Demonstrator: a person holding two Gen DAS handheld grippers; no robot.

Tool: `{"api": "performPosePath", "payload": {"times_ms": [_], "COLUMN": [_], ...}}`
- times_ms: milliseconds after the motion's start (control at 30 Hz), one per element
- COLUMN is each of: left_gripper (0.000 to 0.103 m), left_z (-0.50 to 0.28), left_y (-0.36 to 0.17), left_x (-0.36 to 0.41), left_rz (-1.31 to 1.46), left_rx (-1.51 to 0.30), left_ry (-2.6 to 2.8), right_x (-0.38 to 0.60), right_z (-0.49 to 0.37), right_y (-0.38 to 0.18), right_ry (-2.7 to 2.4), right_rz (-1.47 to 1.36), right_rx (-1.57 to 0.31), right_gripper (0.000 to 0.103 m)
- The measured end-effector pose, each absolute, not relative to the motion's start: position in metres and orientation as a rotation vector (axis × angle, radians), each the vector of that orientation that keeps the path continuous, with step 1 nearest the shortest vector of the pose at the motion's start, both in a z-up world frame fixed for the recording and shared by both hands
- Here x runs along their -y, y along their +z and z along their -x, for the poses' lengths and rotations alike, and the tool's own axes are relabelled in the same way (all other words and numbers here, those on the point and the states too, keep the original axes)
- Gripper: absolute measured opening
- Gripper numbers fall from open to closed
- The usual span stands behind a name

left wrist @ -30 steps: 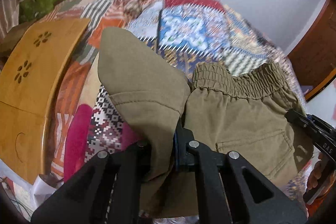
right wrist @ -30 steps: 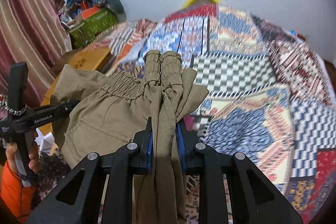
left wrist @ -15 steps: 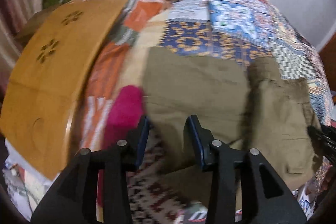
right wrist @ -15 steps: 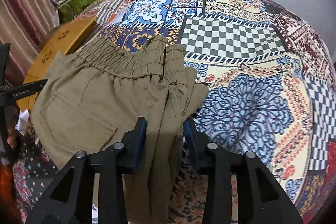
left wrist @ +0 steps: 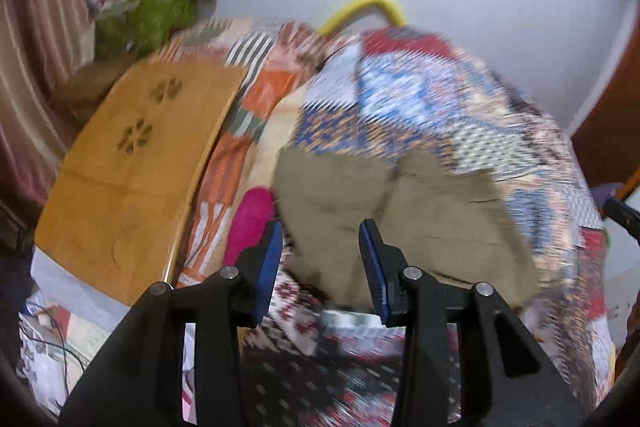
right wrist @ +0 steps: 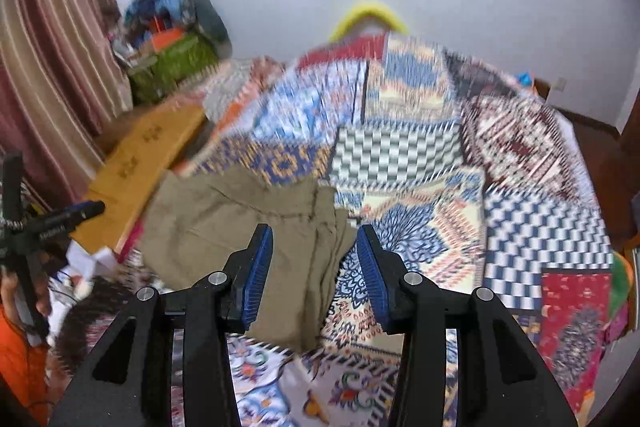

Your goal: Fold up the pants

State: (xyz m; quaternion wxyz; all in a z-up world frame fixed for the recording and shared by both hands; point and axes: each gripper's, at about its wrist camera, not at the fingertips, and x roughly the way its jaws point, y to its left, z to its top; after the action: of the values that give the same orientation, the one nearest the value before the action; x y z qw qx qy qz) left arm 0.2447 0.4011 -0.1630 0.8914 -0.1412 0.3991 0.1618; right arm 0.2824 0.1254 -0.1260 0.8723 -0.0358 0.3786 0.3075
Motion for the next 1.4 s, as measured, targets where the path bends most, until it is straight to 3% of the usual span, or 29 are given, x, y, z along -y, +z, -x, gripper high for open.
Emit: {"api": "performPosePath", "payload": {"times_ms": [467, 667, 867, 1233, 1400], "left_gripper": [0.04, 0.042, 0.052, 0.091, 0.102], "left_z": [-0.108, -0.039, 0.015, 0.071, 0.079], "left_y": [0.01, 0.047, 0.056, 0.051, 0.047], "left_x": [-0.234, -0.183, -0.151, -0.116, -0.11], "left_rz": [0.184, 0.146, 0.138, 0.099, 0.082], "left_rx": [-0.447, -0.31, -0.225, -0.168, -0.158], "left_ry": [0.159, 0.175, 0.218, 0.282, 0.298], "right_x": [-0.051, -0.022, -0.002, -0.001, -0.001], "right_z": [-0.136, -0.074, -0.023, 0.003, 0.005], "right_y": [0.008, 0.038, 0.047, 0.031, 0.025], "right_ry": [0.757, 0.763, 0.754, 0.746, 0.731], "right_rz": [0.024, 0.001, -0.004, 0.011, -0.002], "right_rx": [-0.441, -0.29, -0.184, -0.138, -0.136], "right_gripper": [0.04, 0.04, 0.041, 0.066, 0.087]}}
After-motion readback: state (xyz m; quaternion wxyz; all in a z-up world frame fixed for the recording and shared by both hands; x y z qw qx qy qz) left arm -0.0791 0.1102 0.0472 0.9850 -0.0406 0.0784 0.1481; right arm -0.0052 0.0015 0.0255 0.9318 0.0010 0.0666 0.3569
